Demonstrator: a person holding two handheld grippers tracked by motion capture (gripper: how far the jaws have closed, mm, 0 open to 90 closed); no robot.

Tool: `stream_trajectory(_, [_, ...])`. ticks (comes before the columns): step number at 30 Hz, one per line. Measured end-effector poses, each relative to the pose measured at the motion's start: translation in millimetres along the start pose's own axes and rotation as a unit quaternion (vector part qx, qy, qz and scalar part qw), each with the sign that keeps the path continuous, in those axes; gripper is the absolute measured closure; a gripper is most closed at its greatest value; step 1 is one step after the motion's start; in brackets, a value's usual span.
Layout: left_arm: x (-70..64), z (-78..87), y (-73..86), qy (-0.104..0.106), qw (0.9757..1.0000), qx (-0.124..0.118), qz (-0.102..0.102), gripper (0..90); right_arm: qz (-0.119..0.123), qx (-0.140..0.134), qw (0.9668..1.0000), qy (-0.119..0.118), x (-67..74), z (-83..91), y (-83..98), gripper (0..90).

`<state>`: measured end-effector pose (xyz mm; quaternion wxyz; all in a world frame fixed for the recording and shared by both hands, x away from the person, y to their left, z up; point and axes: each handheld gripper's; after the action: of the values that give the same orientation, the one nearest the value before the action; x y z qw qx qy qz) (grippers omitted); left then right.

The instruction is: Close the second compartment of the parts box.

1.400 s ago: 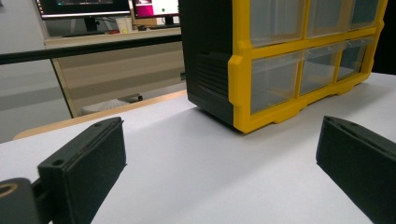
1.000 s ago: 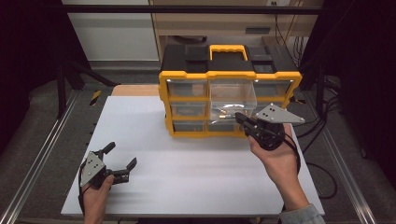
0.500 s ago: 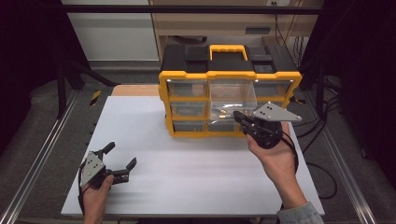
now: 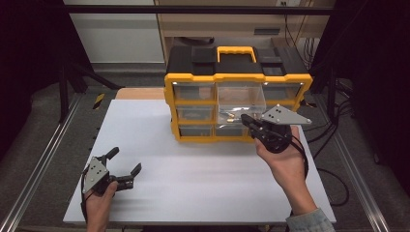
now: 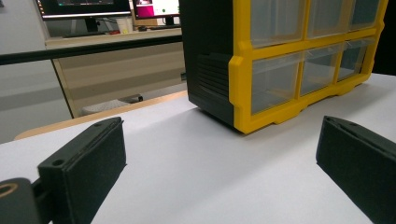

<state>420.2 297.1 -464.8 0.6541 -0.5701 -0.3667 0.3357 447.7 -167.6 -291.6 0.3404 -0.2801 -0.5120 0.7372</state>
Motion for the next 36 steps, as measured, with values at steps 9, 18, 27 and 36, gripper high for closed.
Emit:
stream_trajectory(9, [0.1, 0.0, 0.0, 0.000, 1.0000, 0.000, 0.000, 1.1, -0.005, -0.002, 1.0000, 0.003, -1.4, -2.3, -0.9, 90.0])
stream_trajectory(18, [0.5, 0.2, 0.1, -0.001, 1.0000, -0.001, 0.001, 1.1, -0.009, -0.005, 0.9999, 0.004, -3.0, -6.5, -3.1, 90.0])
stream_trajectory(27, [0.5, 0.1, 0.1, -0.001, 1.0000, 0.000, 0.001, 1.1, -0.009, -0.007, 0.9999, 0.005, -3.9, -10.1, -5.1, 90.0])
stream_trajectory(36, [0.4, -0.1, 0.2, 0.000, 1.0000, -0.001, 0.001, 1.1, -0.009, -0.007, 0.9999, 0.007, -6.5, -13.3, -7.0, 90.0])
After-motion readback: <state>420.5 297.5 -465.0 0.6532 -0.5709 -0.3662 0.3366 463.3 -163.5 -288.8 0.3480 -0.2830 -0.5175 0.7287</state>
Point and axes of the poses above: each handheld gripper's, and its own axes: z roughly backward along the jaws, y roughly out of its underside, x roughly to its left, and after that the axes turned 3 degrees about -y, right-handed
